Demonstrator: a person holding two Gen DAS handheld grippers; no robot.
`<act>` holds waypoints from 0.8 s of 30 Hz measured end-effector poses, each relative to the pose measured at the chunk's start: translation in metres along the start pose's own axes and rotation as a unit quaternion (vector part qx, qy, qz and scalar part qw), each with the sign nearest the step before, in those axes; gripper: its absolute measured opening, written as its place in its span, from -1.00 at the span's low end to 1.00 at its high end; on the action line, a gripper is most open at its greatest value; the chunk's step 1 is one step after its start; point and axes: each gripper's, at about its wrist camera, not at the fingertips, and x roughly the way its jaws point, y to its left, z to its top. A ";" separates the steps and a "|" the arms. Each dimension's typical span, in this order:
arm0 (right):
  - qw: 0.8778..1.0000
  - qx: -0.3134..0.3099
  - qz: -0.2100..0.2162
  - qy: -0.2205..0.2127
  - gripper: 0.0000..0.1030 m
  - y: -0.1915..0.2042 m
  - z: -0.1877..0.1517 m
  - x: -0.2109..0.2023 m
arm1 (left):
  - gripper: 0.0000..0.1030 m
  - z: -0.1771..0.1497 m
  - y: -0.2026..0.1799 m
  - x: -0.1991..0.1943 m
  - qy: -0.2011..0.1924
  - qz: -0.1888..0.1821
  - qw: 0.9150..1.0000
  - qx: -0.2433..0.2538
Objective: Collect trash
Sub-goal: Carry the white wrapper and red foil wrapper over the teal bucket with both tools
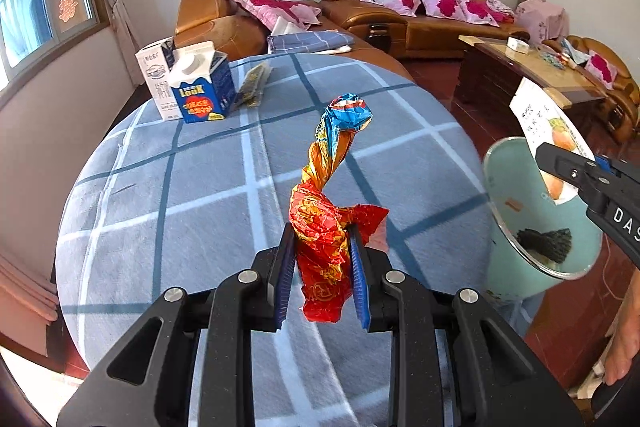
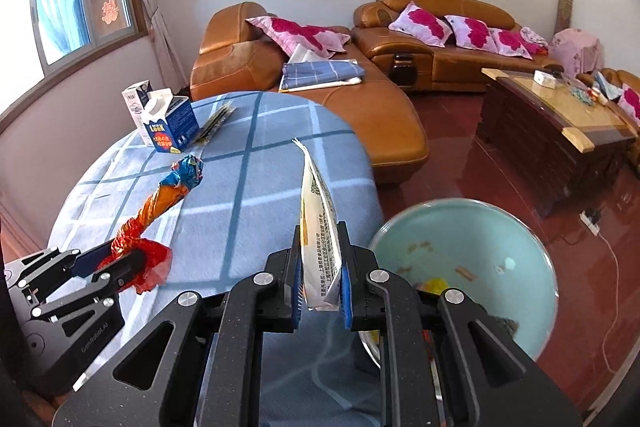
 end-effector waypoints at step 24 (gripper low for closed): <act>0.992 0.062 -0.107 0.020 -0.70 -0.106 -0.046 -0.004 | -0.50 -0.002 -0.105 -0.014 -0.009 -0.031 0.995 0.092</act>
